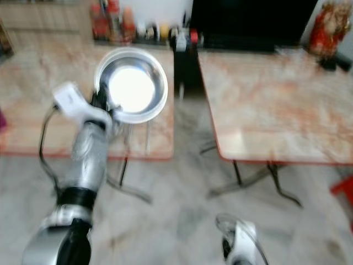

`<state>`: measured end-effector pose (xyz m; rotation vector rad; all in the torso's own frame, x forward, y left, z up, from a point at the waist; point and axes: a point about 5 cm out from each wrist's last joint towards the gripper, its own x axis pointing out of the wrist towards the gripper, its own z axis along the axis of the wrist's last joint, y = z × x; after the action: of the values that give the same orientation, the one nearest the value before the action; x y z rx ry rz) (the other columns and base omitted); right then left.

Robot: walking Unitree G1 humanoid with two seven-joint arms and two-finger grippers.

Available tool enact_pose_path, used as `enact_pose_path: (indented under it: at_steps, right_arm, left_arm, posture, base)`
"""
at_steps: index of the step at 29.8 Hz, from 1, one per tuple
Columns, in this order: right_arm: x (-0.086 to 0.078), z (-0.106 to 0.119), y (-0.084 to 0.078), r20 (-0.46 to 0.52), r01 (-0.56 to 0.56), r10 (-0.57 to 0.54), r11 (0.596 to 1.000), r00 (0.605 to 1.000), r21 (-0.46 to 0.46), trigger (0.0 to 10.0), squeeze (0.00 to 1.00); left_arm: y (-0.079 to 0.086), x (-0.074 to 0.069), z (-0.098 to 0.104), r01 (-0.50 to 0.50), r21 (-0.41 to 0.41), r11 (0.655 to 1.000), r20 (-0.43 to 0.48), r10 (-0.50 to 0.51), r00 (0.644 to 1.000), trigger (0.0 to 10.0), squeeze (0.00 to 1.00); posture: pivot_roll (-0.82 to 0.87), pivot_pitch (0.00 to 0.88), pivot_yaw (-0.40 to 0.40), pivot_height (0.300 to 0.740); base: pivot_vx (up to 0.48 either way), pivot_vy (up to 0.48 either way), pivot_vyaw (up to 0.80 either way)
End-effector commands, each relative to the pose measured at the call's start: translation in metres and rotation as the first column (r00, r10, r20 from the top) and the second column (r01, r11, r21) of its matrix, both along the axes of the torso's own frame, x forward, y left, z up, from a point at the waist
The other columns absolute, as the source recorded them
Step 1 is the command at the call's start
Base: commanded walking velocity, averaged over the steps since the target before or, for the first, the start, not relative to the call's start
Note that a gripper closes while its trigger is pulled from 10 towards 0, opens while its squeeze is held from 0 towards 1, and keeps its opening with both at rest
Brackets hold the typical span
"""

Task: Setting the table

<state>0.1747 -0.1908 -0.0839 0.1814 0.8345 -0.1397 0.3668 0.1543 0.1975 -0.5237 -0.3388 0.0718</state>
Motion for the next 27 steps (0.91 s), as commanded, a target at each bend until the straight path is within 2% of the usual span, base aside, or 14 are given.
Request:
enact_pose_path:
  at_steps: [1,6,7,9,12,13,15,17,18,19,23,24,25,27]
  right_arm:
    - [0.001,0.001,-0.006,0.004,0.001,-0.001,1.000,1.000,-0.021,10.0,0.00]
    - [-0.001,0.001,-0.004,0.002,0.004,-0.004,1.000,1.000,-0.017,10.0,0.00]
    - [-0.001,0.000,-0.003,0.002,0.007,-0.007,1.000,1.000,-0.014,10.0,0.00]
    - [-0.001,0.000,-0.003,0.002,0.008,-0.008,1.000,1.000,-0.014,10.0,0.00]
    - [-0.001,0.000,-0.003,0.005,0.017,-0.016,1.000,1.000,-0.010,10.0,0.00]
    - [-0.001,0.000,-0.003,0.003,0.019,-0.019,1.000,1.000,-0.009,10.0,0.00]
    - [-0.001,0.000,-0.003,0.002,0.020,-0.020,1.000,1.000,-0.009,10.0,0.00]
    - [-0.001,0.000,-0.003,0.000,0.018,-0.018,1.000,1.000,-0.008,10.0,0.00]
    - [-0.001,0.000,-0.002,-0.002,0.014,-0.014,1.000,1.000,-0.007,10.0,0.00]
    - [-0.001,0.000,-0.002,-0.002,0.014,-0.014,1.000,1.000,-0.007,10.0,0.00]
    - [-0.001,-0.001,0.001,-0.006,0.001,-0.002,1.000,1.000,-0.004,10.0,0.00]
    - [-0.001,-0.001,0.003,-0.008,-0.005,0.005,1.000,1.000,-0.002,10.0,0.00]
    - [-0.001,-0.001,0.003,-0.008,-0.006,0.006,1.000,1.000,0.000,10.0,0.00]
    - [0.000,-0.001,0.006,-0.006,-0.006,0.006,1.000,1.000,0.003,10.0,0.00]
  left_arm:
    - [-0.009,0.000,0.012,0.030,0.005,1.000,0.046,-0.030,0.998,10.0,0.00]
    - [-0.008,-0.006,0.003,0.033,0.028,0.999,0.018,-0.033,0.999,10.0,0.00]
    - [-0.007,-0.011,-0.007,0.039,0.065,0.997,-0.009,-0.038,0.999,10.0,0.00]
    - [-0.006,-0.013,-0.010,0.041,0.079,0.996,-0.018,-0.040,0.999,10.0,0.00]
    - [0.008,-0.035,-0.056,0.044,0.149,0.988,-0.159,-0.020,0.987,10.0,0.00]
    - [0.018,-0.050,-0.082,0.048,0.209,0.977,-0.246,0.005,0.969,10.0,0.00]
    - [0.029,-0.064,-0.105,0.048,0.249,0.967,-0.316,0.034,0.948,10.0,0.00]
    - [0.044,-0.082,-0.132,0.043,0.290,0.956,-0.406,0.082,0.910,10.0,0.00]
    - [0.055,-0.094,-0.150,0.034,0.299,0.954,-0.467,0.115,0.877,10.0,0.00]
    - [0.055,-0.094,-0.150,0.034,0.299,0.954,-0.467,0.115,0.877,10.0,0.00]
    - [0.070,-0.118,-0.183,0.055,0.324,0.945,-0.592,0.157,0.791,10.0,0.00]
    - [0.077,-0.131,-0.202,0.062,0.331,0.942,-0.671,0.189,0.717,10.0,0.00]
    - [0.080,-0.138,-0.214,0.060,0.309,0.949,-0.717,0.192,0.670,10.0,0.00]
    - [0.087,-0.154,-0.233,0.074,0.319,0.945,-0.790,0.223,0.571,10.0,0.00]
  posture:
    - [-0.01,0.000,-0.031,0.728]
    - [0.00,0.000,-0.027,0.728]
    - [0.00,0.000,-0.023,0.728]
    - [0.00,0.000,-0.023,0.728]
    - [0.00,0.000,-0.014,0.728]
    - [0.00,0.000,-0.012,0.728]
    - [0.01,0.000,-0.015,0.728]
    - [0.02,0.000,-0.016,0.728]
    - [0.03,0.000,-0.021,0.728]
    - [0.03,0.000,-0.021,0.728]
    - [0.05,0.000,-0.027,0.728]
    - [0.05,0.000,-0.028,0.728]
    - [0.06,0.000,-0.026,0.728]
    - [0.05,0.000,-0.024,0.728]
  base:
    - [0.000,-0.480,0.00]
    - [0.000,-0.480,0.00]
    - [0.000,-0.337,0.00]
    - [0.000,-0.169,0.00]
    - [0.000,0.000,0.00]
    - [0.000,0.000,0.00]
    - [0.000,0.000,0.00]
    - [0.000,0.000,0.00]
    - [0.000,0.000,0.00]
    - [0.000,0.000,0.00]
    - [0.000,0.000,0.00]
    - [0.000,0.000,0.00]
    - [0.000,0.000,0.00]
    - [0.000,0.000,0.00]
